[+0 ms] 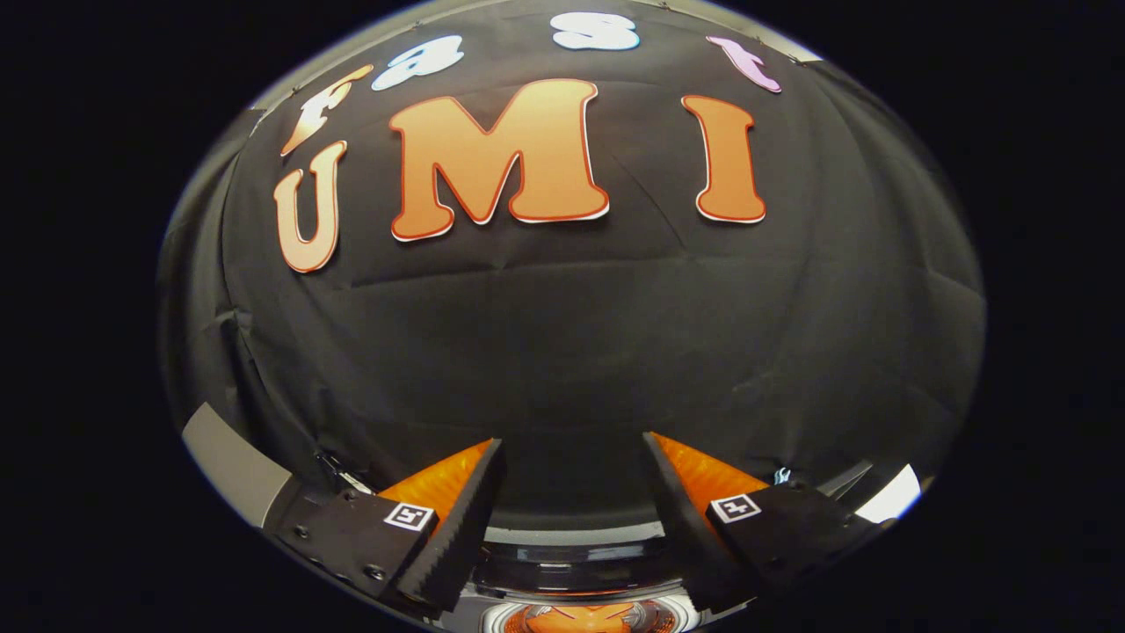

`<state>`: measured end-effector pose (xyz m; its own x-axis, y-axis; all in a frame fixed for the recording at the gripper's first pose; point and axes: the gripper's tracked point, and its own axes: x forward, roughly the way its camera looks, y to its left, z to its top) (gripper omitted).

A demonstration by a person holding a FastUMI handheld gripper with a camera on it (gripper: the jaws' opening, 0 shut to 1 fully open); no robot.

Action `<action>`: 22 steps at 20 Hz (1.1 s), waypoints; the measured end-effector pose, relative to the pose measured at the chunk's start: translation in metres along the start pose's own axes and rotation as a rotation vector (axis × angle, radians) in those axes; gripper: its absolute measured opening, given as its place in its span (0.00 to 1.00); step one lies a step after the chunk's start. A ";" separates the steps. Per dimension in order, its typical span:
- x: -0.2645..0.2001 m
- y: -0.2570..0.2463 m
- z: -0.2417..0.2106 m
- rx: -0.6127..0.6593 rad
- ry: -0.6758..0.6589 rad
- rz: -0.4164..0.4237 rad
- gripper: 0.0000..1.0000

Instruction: Put the clothes into the washing machine and then close the washing machine lid.

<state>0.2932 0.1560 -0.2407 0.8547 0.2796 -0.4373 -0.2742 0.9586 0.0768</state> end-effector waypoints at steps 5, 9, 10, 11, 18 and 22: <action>0.008 -0.006 -0.008 0.016 0.017 -0.020 0.96; 0.006 -0.004 -0.010 -0.029 0.023 -0.026 0.98; 0.004 -0.004 -0.010 -0.026 0.021 -0.027 0.98; 0.004 -0.004 -0.010 -0.026 0.021 -0.024 0.98; -0.017 -0.003 -0.012 -0.045 -0.026 -0.013 0.98; -0.028 -0.003 -0.016 -0.041 -0.051 -0.014 0.98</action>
<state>0.2631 0.1447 -0.2426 0.8794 0.2699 -0.3922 -0.2794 0.9596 0.0341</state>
